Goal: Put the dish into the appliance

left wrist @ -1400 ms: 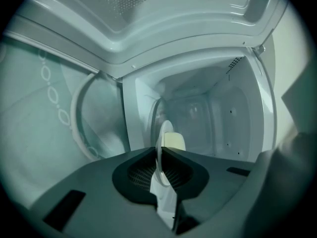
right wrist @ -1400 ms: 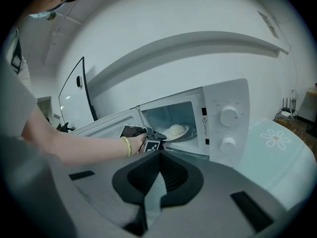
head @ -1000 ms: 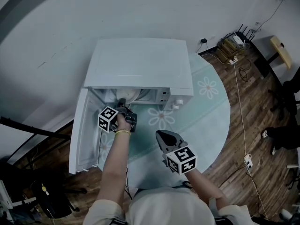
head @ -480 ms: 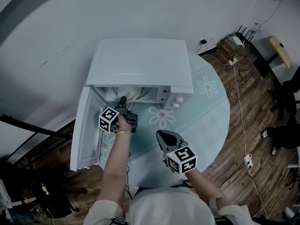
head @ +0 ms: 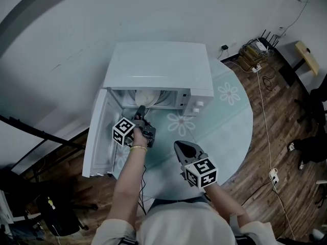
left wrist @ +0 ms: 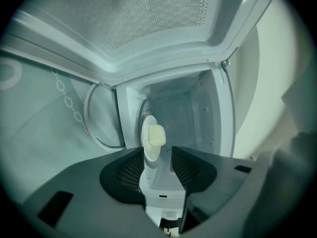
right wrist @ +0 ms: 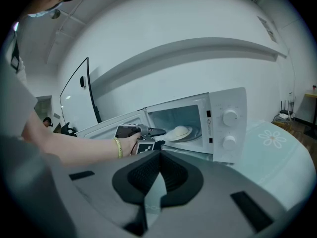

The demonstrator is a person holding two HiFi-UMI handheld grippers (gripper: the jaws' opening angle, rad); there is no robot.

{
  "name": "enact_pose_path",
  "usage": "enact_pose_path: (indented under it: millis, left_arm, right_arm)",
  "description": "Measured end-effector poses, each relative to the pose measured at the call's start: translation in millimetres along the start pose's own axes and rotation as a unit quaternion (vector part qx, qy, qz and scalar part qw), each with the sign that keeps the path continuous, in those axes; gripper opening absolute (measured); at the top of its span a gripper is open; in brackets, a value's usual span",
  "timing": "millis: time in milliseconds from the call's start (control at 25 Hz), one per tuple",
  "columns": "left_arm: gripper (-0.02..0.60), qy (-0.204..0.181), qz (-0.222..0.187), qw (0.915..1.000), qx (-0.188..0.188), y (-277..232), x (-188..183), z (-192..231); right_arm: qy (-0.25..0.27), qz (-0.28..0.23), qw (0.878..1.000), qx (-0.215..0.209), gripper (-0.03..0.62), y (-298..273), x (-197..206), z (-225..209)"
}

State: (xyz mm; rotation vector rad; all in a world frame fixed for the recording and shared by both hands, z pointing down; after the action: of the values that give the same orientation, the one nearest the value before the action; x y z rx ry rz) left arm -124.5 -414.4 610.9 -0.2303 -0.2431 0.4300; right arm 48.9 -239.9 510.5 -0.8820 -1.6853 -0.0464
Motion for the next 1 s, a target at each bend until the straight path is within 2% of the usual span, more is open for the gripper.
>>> enact_pose_path:
  millis: [160, 320, 440, 600, 840, 1000]
  left_arm:
    - [0.162, -0.012, 0.013, 0.9997, 0.019, 21, 8, -13]
    - [0.056, -0.038, 0.031, 0.9983, 0.031, 46, 19, -26]
    - [0.02, -0.072, 0.047, 0.9954, 0.042, 66, 27, -38]
    - [0.014, -0.115, 0.061, 0.9901, 0.051, 95, 36, -48]
    - [0.012, -0.167, 0.087, 0.9811, 0.042, 146, 55, -46]
    - [0.012, -0.215, 0.113, 0.9698, 0.024, 182, 76, -34]
  right_arm:
    - [0.0, -0.006, 1.0, 0.006, 0.005, 10, 3, 7]
    - [-0.004, -0.013, 1.0, 0.011, 0.005, 19, 7, 15]
    - [-0.009, -0.017, 1.0, 0.016, 0.005, 28, 13, 20]
    - [-0.01, -0.019, 1.0, 0.02, 0.005, 40, 20, 28]
    - [-0.016, -0.015, 0.999, 0.028, 0.005, 51, 30, 37]
    - [-0.022, -0.012, 0.999, 0.03, 0.005, 59, 39, 45]
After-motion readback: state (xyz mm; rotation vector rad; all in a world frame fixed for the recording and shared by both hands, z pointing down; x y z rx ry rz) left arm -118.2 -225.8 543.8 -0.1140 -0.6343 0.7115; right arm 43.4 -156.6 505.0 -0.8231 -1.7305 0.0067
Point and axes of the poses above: the fingertips, and each gripper's own axes: y backward along the fingers, z to its left, x out of its underside, the point moved 4 cm from there along y, backward along the fingers, and after that the axes turned 4 degrees about -y, right-handed, at the moved point
